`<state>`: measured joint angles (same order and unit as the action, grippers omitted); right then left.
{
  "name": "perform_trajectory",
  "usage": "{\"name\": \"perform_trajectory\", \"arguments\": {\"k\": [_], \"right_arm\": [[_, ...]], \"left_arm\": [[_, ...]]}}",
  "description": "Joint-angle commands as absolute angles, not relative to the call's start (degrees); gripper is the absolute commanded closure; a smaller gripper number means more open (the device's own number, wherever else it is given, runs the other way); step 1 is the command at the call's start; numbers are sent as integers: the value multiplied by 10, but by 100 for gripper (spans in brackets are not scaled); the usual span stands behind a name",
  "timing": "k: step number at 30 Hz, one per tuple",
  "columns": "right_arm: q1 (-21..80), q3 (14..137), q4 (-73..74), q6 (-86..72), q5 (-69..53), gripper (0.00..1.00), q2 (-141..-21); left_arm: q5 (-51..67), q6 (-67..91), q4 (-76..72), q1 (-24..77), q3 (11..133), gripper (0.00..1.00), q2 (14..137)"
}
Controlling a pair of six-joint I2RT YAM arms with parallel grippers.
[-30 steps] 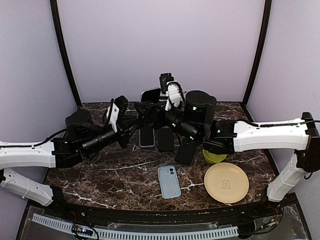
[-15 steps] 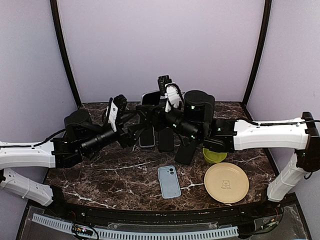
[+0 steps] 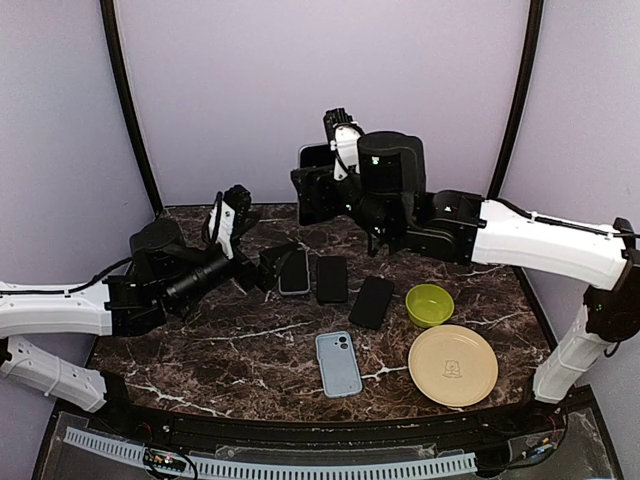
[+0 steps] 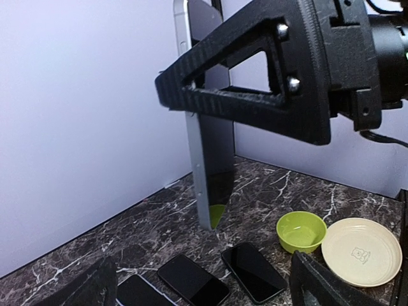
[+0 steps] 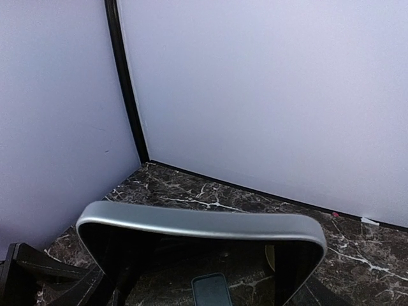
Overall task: Put the phone into the phone case
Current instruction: Pass from the left arm to the right, then install the phone into the phone case.
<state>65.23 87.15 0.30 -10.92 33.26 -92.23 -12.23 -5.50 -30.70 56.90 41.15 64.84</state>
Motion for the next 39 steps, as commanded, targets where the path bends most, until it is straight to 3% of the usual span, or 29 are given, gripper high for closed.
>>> {"name": "perform_trajectory", "arguments": {"k": [1, 18, 39], "right_arm": [[649, 914, 86, -138, 388, 62, -946], [702, 828, 260, -367, 362, 73, -956], [757, 801, 352, -522, 319, 81, -1043]], "left_arm": [[-215, -38, -290, 570, 436, 4, 665], [-356, -35, -283, 566, 431, 2, 684], [-381, -37, -290, 565, 424, 1, 675]]}}
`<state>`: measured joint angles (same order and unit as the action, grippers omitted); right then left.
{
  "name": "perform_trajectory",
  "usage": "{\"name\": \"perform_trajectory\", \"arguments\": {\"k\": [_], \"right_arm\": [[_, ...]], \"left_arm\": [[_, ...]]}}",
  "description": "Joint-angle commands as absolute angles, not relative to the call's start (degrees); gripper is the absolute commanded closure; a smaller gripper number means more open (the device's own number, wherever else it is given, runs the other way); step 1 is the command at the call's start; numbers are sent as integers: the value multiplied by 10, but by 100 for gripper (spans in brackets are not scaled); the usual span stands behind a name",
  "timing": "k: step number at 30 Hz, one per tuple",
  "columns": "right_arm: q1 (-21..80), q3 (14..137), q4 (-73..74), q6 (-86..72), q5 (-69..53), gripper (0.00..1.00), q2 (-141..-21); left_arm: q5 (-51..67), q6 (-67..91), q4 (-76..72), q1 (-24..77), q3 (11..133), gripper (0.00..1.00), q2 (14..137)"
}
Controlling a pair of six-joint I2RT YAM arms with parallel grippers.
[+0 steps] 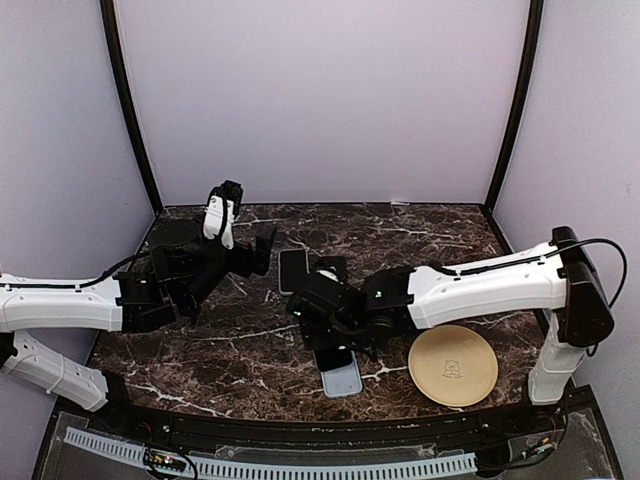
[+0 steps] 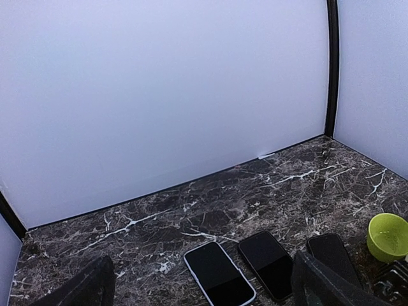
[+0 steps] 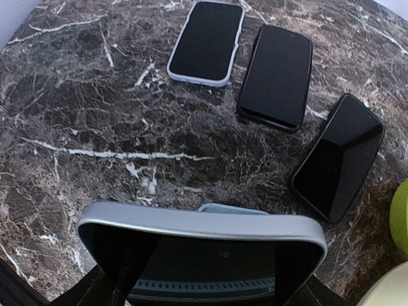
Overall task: Put the phone into the phone case
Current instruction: Install the phone into the phone case.
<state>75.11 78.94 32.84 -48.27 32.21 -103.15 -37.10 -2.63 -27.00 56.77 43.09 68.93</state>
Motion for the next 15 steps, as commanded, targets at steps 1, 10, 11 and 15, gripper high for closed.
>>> {"name": "perform_trajectory", "arguments": {"k": [1, 10, 11, 15], "right_arm": [[757, 800, 358, -527, 317, 82, -1047], [758, 771, 343, -549, 275, 85, -1058], [758, 771, 345, -550, 270, 85, -1060], [757, 761, 355, -562, 256, 86, -1059]], "left_arm": [[-381, -37, -291, 566, 424, 1, 675], [-376, -38, -294, 565, 422, 1, 673], [-376, -38, -294, 565, 422, 1, 674], [-377, -40, -296, 565, 422, 1, 673]]}}
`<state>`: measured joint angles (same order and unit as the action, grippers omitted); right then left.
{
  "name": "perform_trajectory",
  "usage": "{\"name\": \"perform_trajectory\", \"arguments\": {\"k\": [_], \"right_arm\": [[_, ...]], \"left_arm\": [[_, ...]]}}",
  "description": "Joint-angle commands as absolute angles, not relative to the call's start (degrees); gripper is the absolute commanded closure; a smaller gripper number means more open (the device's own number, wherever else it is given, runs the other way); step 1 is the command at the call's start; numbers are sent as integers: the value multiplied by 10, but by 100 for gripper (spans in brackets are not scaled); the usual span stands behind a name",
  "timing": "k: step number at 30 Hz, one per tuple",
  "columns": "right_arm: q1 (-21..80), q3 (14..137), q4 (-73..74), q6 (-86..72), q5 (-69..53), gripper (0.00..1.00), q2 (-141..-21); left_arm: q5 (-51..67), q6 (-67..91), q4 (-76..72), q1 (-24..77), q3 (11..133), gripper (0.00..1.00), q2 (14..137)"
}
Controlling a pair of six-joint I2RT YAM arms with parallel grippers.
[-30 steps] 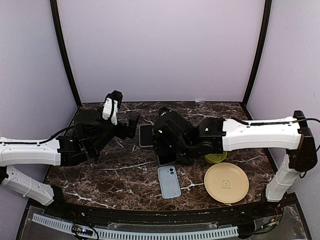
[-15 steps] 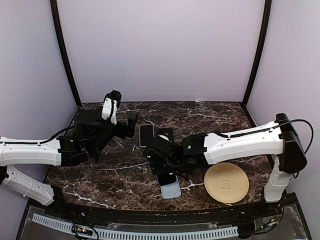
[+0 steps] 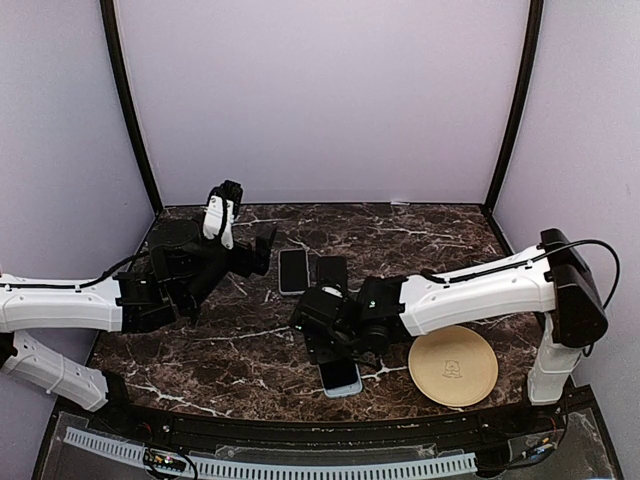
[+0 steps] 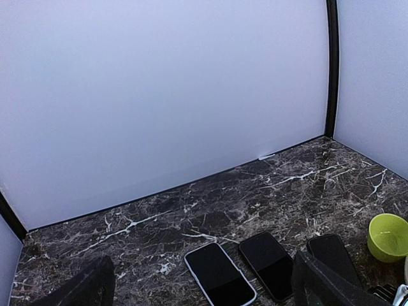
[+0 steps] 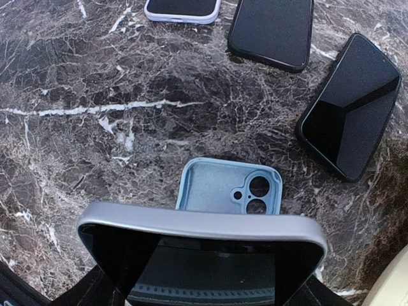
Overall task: Put the phone into the phone case
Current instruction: Install the phone into the phone case.
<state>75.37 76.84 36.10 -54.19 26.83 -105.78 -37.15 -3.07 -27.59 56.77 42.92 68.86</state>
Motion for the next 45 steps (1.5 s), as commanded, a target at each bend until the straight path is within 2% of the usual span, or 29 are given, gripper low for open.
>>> {"name": "perform_trajectory", "arguments": {"k": [1, 16, 24, 32, 35, 41, 45], "right_arm": [[758, 755, 352, -564, 255, 87, -1057], [753, 784, 360, -548, 289, 91, -1082], [749, 789, 361, -544, 264, 94, -1098], [748, 774, 372, -559, 222, 93, -1108], [748, 776, 379, -561, 222, 86, -1112], [739, 757, 379, -564, 213, 53, -1116], [729, 754, 378, -558, 211, 41, -1128]], "left_arm": [[-376, -40, -296, 565, 422, 1, 673], [-371, -42, -296, 566, 421, 1, 671], [-373, -45, -297, 565, 421, 1, 676], [-373, -43, -297, 562, 420, 1, 677], [-373, -44, -297, 561, 420, 1, 678], [-372, -43, -297, 560, 419, 1, 677], [-374, -43, -298, 559, 419, 1, 678]]}}
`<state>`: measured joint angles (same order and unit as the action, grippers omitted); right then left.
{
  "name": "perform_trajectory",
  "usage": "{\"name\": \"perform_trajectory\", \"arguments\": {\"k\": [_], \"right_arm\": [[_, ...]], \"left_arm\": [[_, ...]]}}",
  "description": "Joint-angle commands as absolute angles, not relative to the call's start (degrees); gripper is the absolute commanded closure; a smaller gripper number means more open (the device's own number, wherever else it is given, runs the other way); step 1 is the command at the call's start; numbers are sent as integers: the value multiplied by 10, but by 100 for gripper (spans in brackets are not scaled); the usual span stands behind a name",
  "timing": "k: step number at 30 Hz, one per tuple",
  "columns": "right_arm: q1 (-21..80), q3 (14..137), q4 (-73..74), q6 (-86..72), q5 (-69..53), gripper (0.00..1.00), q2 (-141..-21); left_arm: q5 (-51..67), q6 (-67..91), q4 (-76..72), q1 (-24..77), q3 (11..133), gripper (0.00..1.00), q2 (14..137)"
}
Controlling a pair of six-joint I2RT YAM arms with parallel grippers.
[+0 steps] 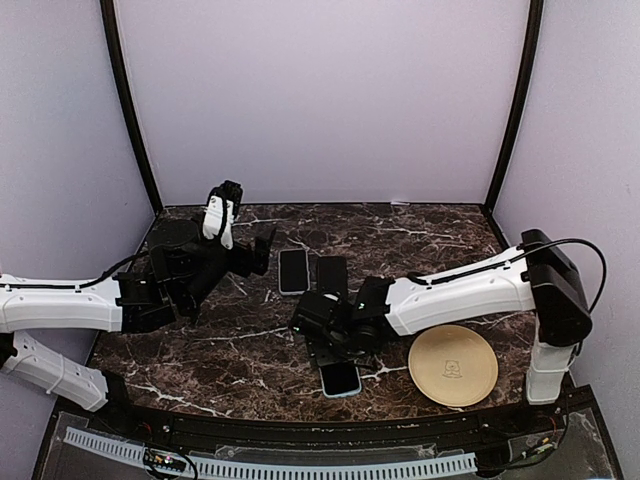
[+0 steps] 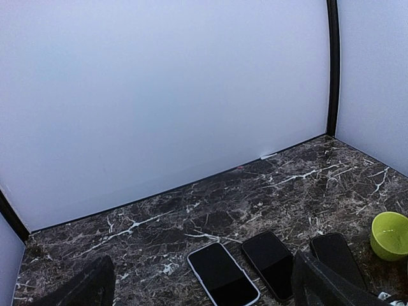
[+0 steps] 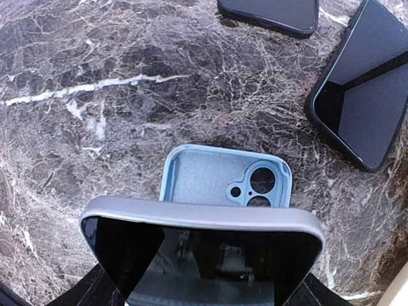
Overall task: Put the phone into the phone case
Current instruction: Install the phone into the phone case.
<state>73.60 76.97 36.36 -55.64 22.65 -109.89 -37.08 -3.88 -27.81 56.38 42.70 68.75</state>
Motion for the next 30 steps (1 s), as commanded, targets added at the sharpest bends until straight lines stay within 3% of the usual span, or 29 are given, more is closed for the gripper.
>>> {"name": "perform_trajectory", "arguments": {"k": [1, 15, 30], "right_arm": [[727, 752, 376, -558, 211, 39, -1130], [714, 743, 367, -547, 212, 26, -1148], [704, 748, 375, -540, 223, 19, -1157]], "left_arm": [[-374, -43, -297, 559, 419, 1, 678], [-374, -42, -297, 555, 419, 1, 679], [-374, -41, -297, 552, 419, 1, 678]]}}
